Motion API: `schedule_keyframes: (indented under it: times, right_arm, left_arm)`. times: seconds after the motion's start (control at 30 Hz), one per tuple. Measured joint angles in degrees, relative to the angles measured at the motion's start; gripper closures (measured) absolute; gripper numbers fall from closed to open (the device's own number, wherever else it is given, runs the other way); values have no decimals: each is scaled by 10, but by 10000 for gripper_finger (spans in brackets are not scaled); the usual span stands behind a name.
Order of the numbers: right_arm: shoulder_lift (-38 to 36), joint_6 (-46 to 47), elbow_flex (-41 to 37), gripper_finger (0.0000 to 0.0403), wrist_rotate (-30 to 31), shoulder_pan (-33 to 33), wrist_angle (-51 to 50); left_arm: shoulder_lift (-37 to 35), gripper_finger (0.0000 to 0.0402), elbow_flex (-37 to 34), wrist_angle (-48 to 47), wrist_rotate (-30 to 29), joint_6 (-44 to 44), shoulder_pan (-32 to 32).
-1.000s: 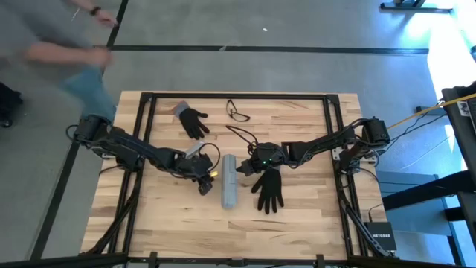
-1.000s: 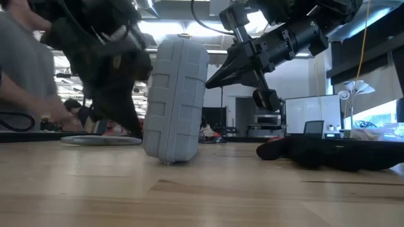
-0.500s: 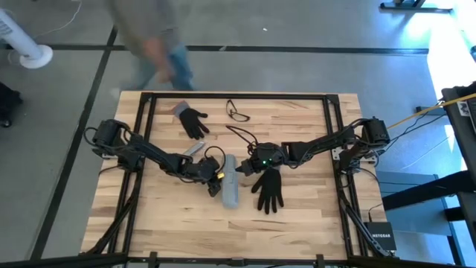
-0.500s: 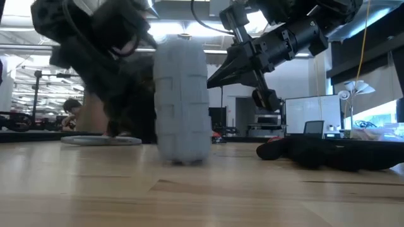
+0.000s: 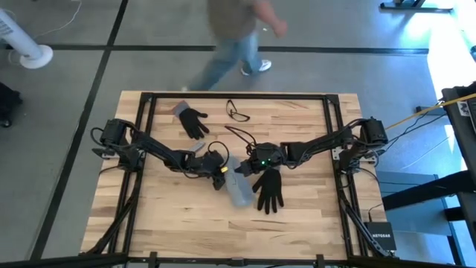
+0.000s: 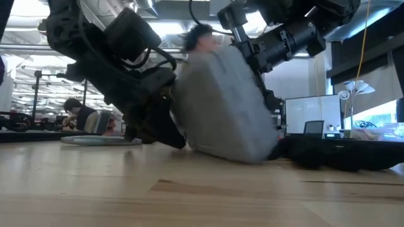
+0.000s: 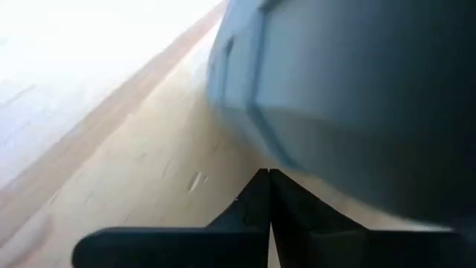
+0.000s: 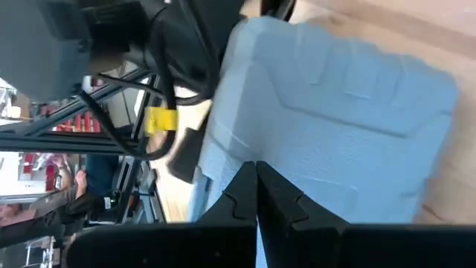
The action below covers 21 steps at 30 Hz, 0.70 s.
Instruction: Prefit tool cases
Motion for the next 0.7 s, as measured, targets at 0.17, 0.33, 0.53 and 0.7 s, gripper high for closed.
schedule_keyframes:
  times: [0.17,0.33,0.53,0.7]
  right_arm:
    - [10,6,0,403,-10,0,6]
    - [10,-18,0,403,-10,-1,3]
    - [10,-74,0,403,-63,0,-9]
    - [9,-113,0,403,-87,17,-54]
  left_arm:
    - [-18,401,0,-39,57,7,15]
    - [-76,402,0,-142,76,9,16]
    - [-165,402,1,-197,73,12,10]
    - [-187,402,1,-189,63,92,-8]
